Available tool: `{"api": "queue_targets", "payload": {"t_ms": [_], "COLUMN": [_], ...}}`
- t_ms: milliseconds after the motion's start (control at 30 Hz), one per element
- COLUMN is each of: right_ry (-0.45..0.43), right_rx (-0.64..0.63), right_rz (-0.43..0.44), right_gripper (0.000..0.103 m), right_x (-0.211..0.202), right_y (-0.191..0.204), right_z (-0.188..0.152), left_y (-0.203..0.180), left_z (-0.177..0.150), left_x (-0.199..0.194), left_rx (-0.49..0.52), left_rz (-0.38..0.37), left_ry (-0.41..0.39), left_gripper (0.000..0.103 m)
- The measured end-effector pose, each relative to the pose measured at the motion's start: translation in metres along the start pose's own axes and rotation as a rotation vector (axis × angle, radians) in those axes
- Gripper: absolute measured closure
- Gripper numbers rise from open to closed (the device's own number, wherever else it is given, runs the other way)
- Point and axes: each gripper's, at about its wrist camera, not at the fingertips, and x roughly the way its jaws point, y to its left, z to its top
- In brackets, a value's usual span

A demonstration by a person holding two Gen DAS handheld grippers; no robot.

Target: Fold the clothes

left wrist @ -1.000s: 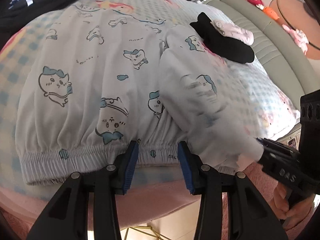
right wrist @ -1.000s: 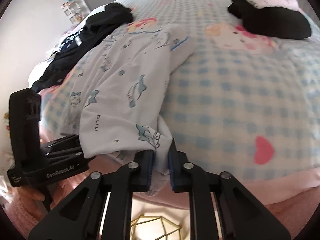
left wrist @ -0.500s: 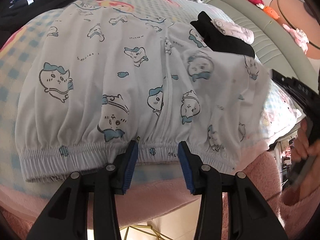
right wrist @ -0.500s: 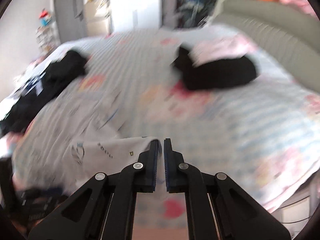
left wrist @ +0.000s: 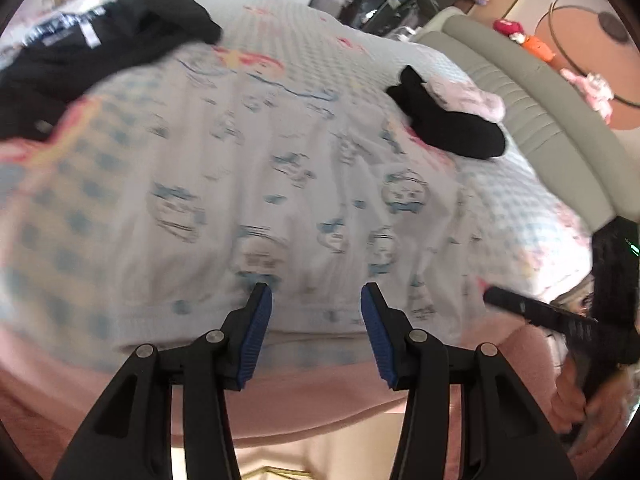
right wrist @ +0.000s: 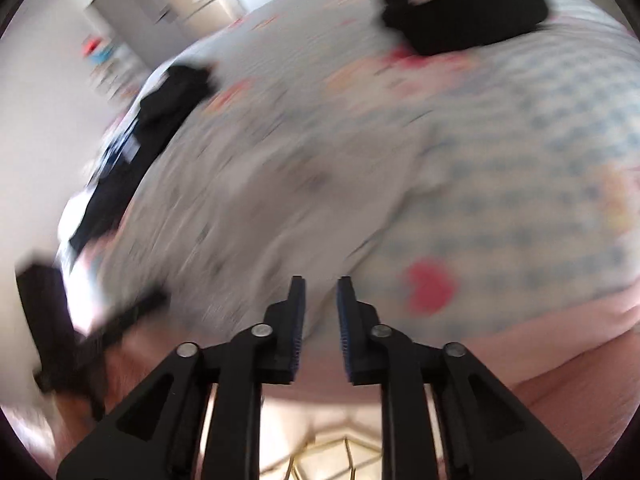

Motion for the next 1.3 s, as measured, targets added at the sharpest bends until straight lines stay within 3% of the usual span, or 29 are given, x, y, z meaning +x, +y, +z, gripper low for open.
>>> {"api": "queue_targets", "payload": {"t_ms": [100, 167, 233, 367, 467, 567, 733, 833, 967, 1067, 1133, 1300], "right_ry": [0.005, 0.039, 0.078, 0.072, 0.072, 0.071, 0.118, 0.11, 0.053, 0.026, 0.057, 0.14], "right_rx": [-0.131, -0.17, -0.183, -0.122, -0.035, 0.027, 0.081, 0.073, 0.033, 0.014, 0.041, 0.106], "right_rz": [0.01, 0.006, -0.064, -0.17, -0.165, -0.06, 0.092, 0.057, 0.041, -0.017, -0.034, 0.046], "right_gripper": [0.084, 0.081, 0.08, 0.082, 0.082, 0.079, 0.071, 0.07, 0.087, 0.088, 0.088, 0.084], "right_x": [0.017, 0.037, 0.053, 0.058, 0.048, 0.035, 0.044, 0.051, 0.04, 0.036, 0.043, 0.051], "right_y": [0.037, 0.052, 0.052, 0.031, 0.008, 0.0, 0.002, 0.007, 0.015, 0.016, 0.01, -0.007], "right_z": [-0.009, -0.011, -0.015, -0.017, -0.014, -0.017, -0.028, -0.031, -0.025, -0.021, -0.02, -0.03], "left_y": [0.015, 0.029, 0.044, 0.055, 0.075, 0.095, 0.099, 0.089, 0.081, 0.086, 0.091, 0.102], "left_z": [-0.004, -0.008, -0.011, -0.015, -0.018, -0.018, -0.023, -0.027, -0.027, -0.027, -0.026, -0.023], "left_x": [-0.004, -0.012, -0.022, -0.024, -0.033, -0.039, -0.021, -0.022, -0.025, -0.025, -0.024, -0.018], "left_rx": [0.002, -0.037, -0.08, -0.063, -0.181, -0.278, -0.303, -0.254, -0.208, -0.234, -0.258, -0.323], "left_rz": [0.09, 0.093, 0.092, 0.201, 0.139, 0.138, 0.077, 0.06, 0.02, -0.018, -0.037, -0.123], "left_ry": [0.018, 0.011, -0.007, 0.009, -0.037, -0.083, -0.013, -0.023, -0.038, -0.044, -0.044, -0.027], "left_gripper": [0.057, 0.057, 0.057, 0.058, 0.057, 0.058, 0.058, 0.064, 0.067, 0.067, 0.067, 0.059]}}
